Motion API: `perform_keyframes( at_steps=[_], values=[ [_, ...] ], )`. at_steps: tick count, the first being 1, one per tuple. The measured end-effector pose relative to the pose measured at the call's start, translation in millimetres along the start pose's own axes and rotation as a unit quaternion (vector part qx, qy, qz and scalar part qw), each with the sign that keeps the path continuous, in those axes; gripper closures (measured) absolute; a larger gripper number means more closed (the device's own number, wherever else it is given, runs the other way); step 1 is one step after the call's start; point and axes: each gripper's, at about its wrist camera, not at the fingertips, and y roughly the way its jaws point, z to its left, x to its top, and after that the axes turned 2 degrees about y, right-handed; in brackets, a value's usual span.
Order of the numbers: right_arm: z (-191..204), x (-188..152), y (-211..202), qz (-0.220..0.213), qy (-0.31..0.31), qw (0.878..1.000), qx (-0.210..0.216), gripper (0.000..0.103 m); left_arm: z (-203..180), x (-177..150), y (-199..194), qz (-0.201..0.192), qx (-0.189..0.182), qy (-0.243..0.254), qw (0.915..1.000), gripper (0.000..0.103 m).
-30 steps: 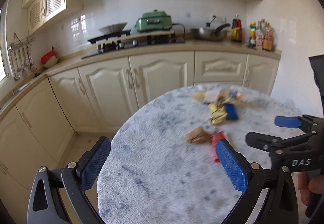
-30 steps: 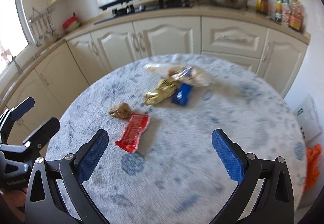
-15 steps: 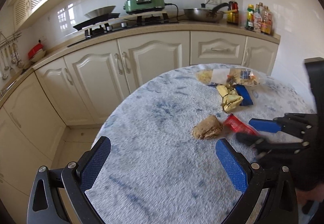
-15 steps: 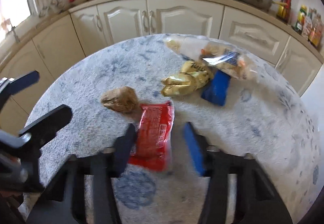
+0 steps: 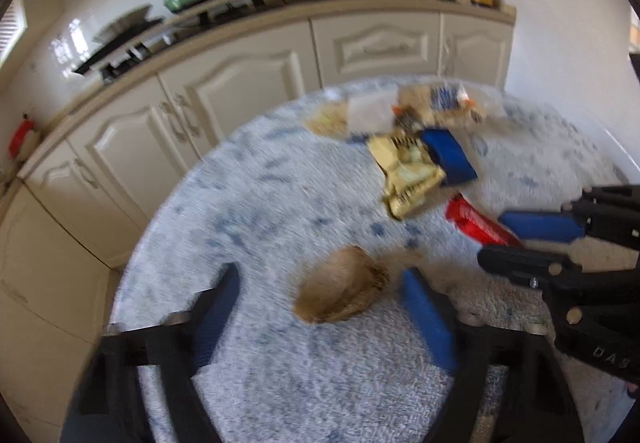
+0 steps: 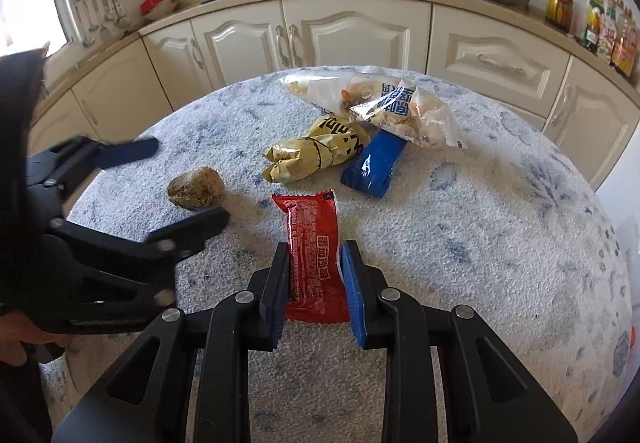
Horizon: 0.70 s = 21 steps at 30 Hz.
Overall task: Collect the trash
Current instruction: 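Grasp the brown lump with the left tool while the right tool grasps the red packet, then carry the lump and red packet over the bin and open both tools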
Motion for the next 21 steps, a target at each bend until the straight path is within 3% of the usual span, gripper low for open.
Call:
perform_keyframes(
  at_steps=[1, 2, 12, 21],
  values=[
    [-1.5, -0.3, -1.1, 0.000, 0.003, 1.000, 0.003, 0.078, 1.3, 0.6, -0.2, -0.001, -0.015, -0.010, 0.9998, 0.060],
    [-2.3, -0.3, -1.4, 0.001, 0.005, 1.000, 0.005, 0.078, 4.5, 0.0, 0.7, 0.002, -0.031, -0.024, 0.9992, 0.063],
    [-21.6, -17.7, -26.2, -0.007, 0.035, 0.999, 0.016, 0.084, 0.2, -17.6, -20.1, -0.016, -0.054, -0.061, 0.9966, 0.064],
    [-48.5, -45.4, -73.9, -0.033, 0.066, 0.997, 0.004, 0.084, -44.1, -26.0, -70.6, -0.054, -0.070, -0.067, 0.9938, 0.064]
  ],
)
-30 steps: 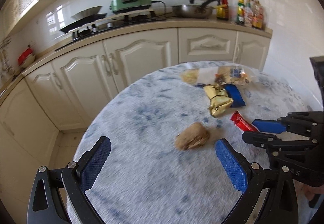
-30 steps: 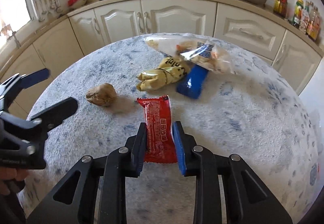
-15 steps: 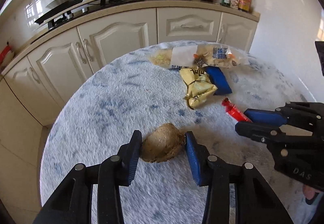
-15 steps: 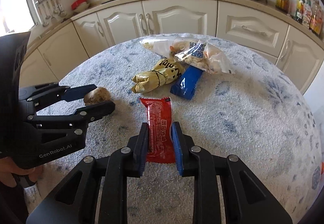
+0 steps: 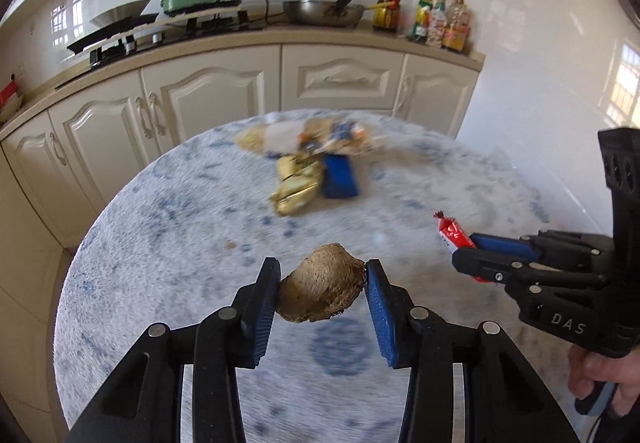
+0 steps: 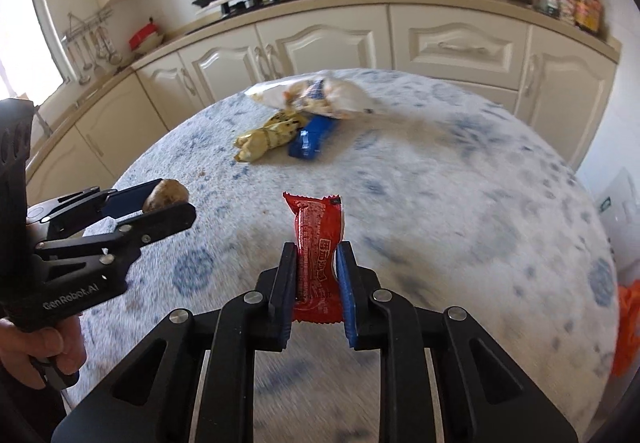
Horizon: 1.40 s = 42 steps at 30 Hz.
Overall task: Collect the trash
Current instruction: 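Carry the lump and red packet over the bin and open both tools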
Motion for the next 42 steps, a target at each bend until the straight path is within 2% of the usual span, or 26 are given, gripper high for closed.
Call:
perform_keyframes(
  at_steps=[14, 24, 33, 42],
  values=[
    [-52.1, -15.8, -110.1, -0.080, 0.028, 0.995, -0.046, 0.084, -97.4, 16.2, -62.2, -0.067, -0.051, 0.032, 0.9959, 0.064],
    [-99.1, -34.5, -189.3, -0.130, 0.054, 0.985, -0.100, 0.084, -178.7, 30.2, -87.3, -0.095, -0.105, 0.075, 0.9871, 0.064],
    [-160.0, -69.1, -237.0, -0.140, 0.100, 0.973, -0.151, 0.084, -258.4, 33.3, -80.1, -0.088, -0.167, 0.103, 0.9767, 0.064],
    [-233.2, -126.5, -249.1, -0.118, 0.179, 0.959, -0.187, 0.084, -350.7, 23.5, -23.3, -0.030, -0.222, 0.140, 0.9644, 0.064]
  ],
)
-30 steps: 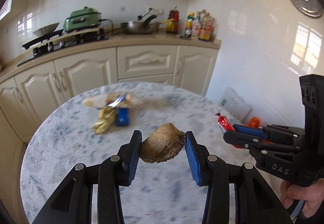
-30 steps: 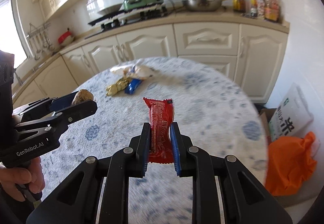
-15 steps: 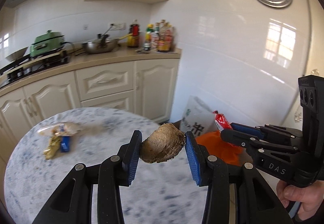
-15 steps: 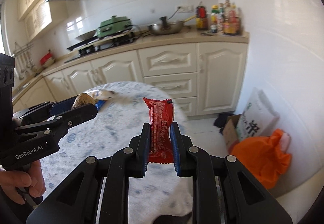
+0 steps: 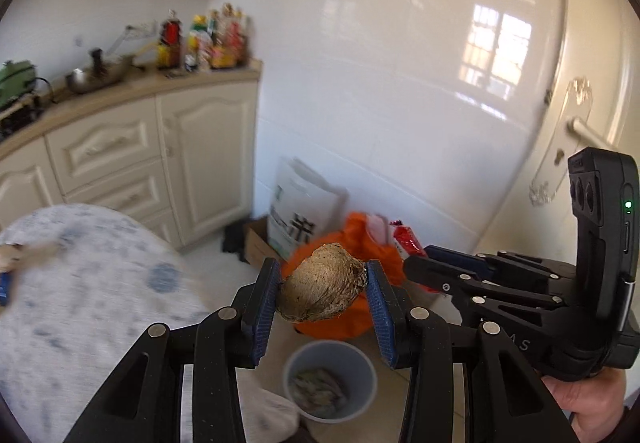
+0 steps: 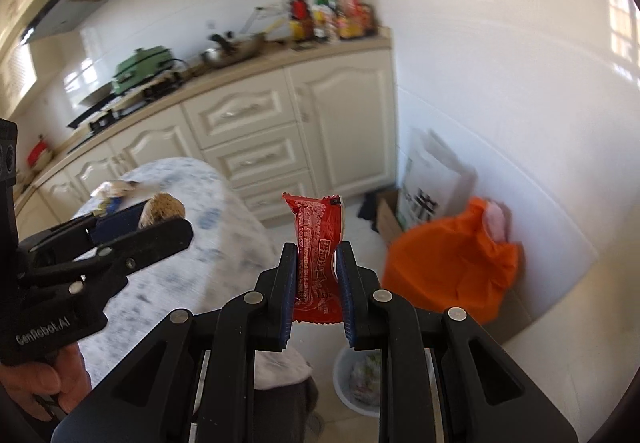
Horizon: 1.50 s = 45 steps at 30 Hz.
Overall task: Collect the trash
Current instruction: 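Carry the lump and red packet over the bin and open both tools, then move both open tools from the bin back to the table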
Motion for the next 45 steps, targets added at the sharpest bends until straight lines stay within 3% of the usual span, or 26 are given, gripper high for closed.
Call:
perform_keyframes(
  at_steps=[11, 20, 22, 25, 26, 28, 30, 33, 39, 45],
  values=[
    [-72.0, -38.9, 50.2, 0.062, 0.067, 0.996, -0.018, 0.083, -36.6, -6.3, 118.9, 0.093, -0.020, 0.004, 0.9955, 0.063],
    [-117.1, -72.3, 106.0, 0.123, 0.121, 0.985, -0.014, 0.080, -38.1, 0.2, 218.3, 0.163, -0.025, 0.001, 0.9863, 0.062],
    [-124.8, -79.3, 114.6, 0.132, 0.132, 0.982, -0.015, 0.080, -39.6, 0.8, 231.1, 0.174, -0.018, 0.005, 0.9846, 0.057],
    [-136.0, -87.6, 122.0, 0.140, 0.151, 0.978, -0.015, 0.069, -43.8, 3.5, 245.0, 0.178, -0.011, 0.008, 0.9840, 0.034],
    [-137.6, -88.9, 122.5, 0.141, 0.153, 0.978, -0.019, 0.060, -45.4, 5.7, 247.1, 0.176, -0.006, 0.009, 0.9842, 0.024],
    [-140.7, -90.6, 122.5, 0.141, 0.154, 0.978, -0.023, 0.046, -46.0, 4.1, 247.3, 0.172, 0.001, 0.013, 0.9850, 0.015],
    [-142.3, -90.6, 119.9, 0.137, 0.158, 0.977, -0.031, 0.022, -48.9, 8.1, 248.3, 0.167, 0.013, 0.016, 0.9858, 0.004],
    [-146.2, -90.3, 115.0, 0.134, 0.170, 0.975, -0.047, 0.000, -50.6, 6.3, 239.7, 0.152, 0.026, 0.017, 0.9879, 0.001],
    [-137.9, -80.3, 98.8, 0.119, 0.168, 0.977, -0.055, 0.000, -53.3, 1.4, 205.6, 0.120, 0.037, 0.017, 0.9919, 0.001],
    [-110.0, -57.8, 75.6, 0.092, 0.148, 0.984, -0.048, 0.000, -36.3, -5.3, 133.9, 0.075, 0.044, 0.006, 0.9962, 0.001]
  ],
)
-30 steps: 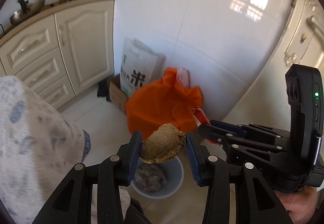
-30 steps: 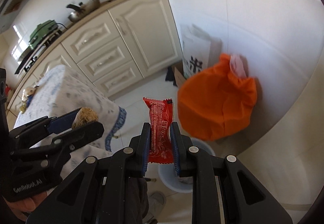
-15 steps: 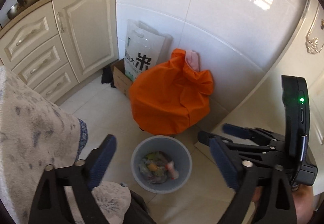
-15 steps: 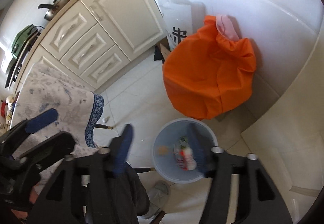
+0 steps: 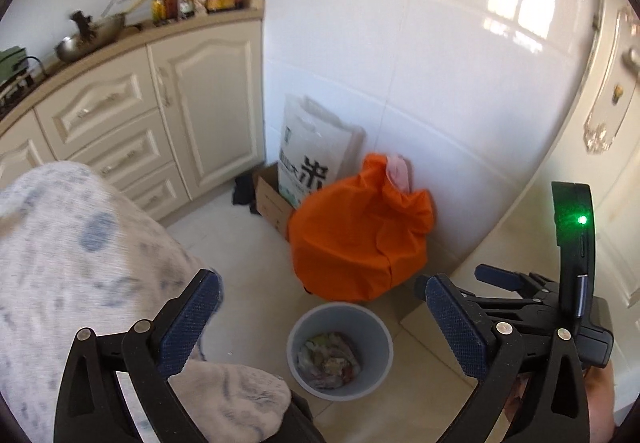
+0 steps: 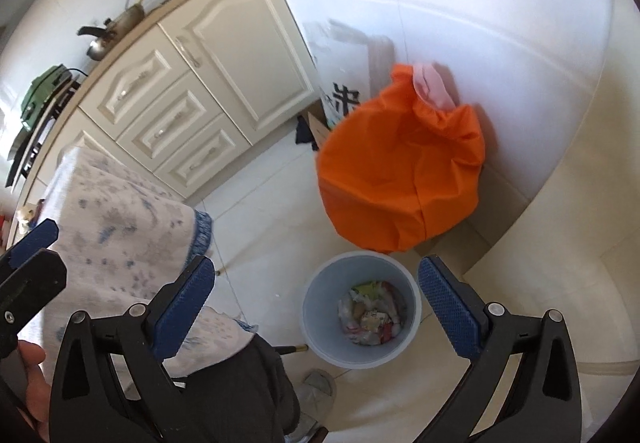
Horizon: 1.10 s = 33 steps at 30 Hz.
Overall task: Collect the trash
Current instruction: 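Move both open tools from the bin back to the table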
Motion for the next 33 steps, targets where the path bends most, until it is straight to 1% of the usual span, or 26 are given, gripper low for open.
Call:
perform_keyframes(
  at_steps=[2, 5, 10, 16, 19, 23, 24, 26, 29, 31, 32, 33],
  values=[
    [12.4, 2.9, -8.1, -0.008, -0.010, 1.000, 0.003, 0.000, 14.3, -8.4, -27.4, -0.016, 0.001, -0.009, 0.9998, 0.001],
    [38.3, 7.9, -21.9, -0.023, -0.030, 0.999, 0.013, 0.000, 33.8, -18.4, -70.8, -0.041, 0.013, -0.024, 0.9988, 0.001],
    [92.3, 12.7, -44.4, -0.047, -0.069, 0.996, 0.031, 0.000, 73.9, -38.8, -127.5, -0.078, 0.029, -0.058, 0.9949, 0.001],
    [164.1, 14.7, -67.4, -0.071, -0.115, 0.989, 0.063, 0.000, 119.6, -67.0, -190.0, -0.109, 0.062, -0.083, 0.9887, 0.001],
    [198.2, 13.3, -74.2, -0.079, -0.139, 0.984, 0.081, 0.000, 142.1, -83.8, -219.0, -0.124, 0.088, -0.094, 0.9839, 0.001],
    [251.0, 8.2, -77.3, -0.082, -0.179, 0.974, 0.111, 0.000, 174.6, -103.8, -254.5, -0.138, 0.127, -0.108, 0.9764, 0.001],
    [268.7, 6.2, -76.8, -0.081, -0.192, 0.970, 0.122, 0.000, 182.9, -107.6, -262.1, -0.140, 0.140, -0.110, 0.9739, 0.001],
    [290.6, 2.2, -75.6, -0.078, -0.209, 0.965, 0.136, 0.000, 198.9, -116.9, -275.6, -0.143, 0.165, -0.114, 0.9693, 0.001],
    [330.2, -5.4, -71.2, -0.072, -0.240, 0.955, 0.161, 0.000, 224.4, -130.5, -291.0, -0.142, 0.204, -0.122, 0.9610, 0.001],
    [361.2, -11.8, -65.9, -0.065, -0.267, 0.945, 0.180, 0.000, 235.9, -134.0, -294.5, -0.138, 0.226, -0.125, 0.9563, 0.001],
    [370.5, -13.9, -63.6, -0.062, -0.276, 0.941, 0.185, 0.000, 243.4, -137.6, -297.1, -0.135, 0.239, -0.126, 0.9535, 0.001],
    [387.4, -16.8, -58.5, -0.057, -0.293, 0.935, 0.193, 0.000, 250.3, -140.6, -297.9, -0.130, 0.250, -0.127, 0.9508, 0.001]
  ],
)
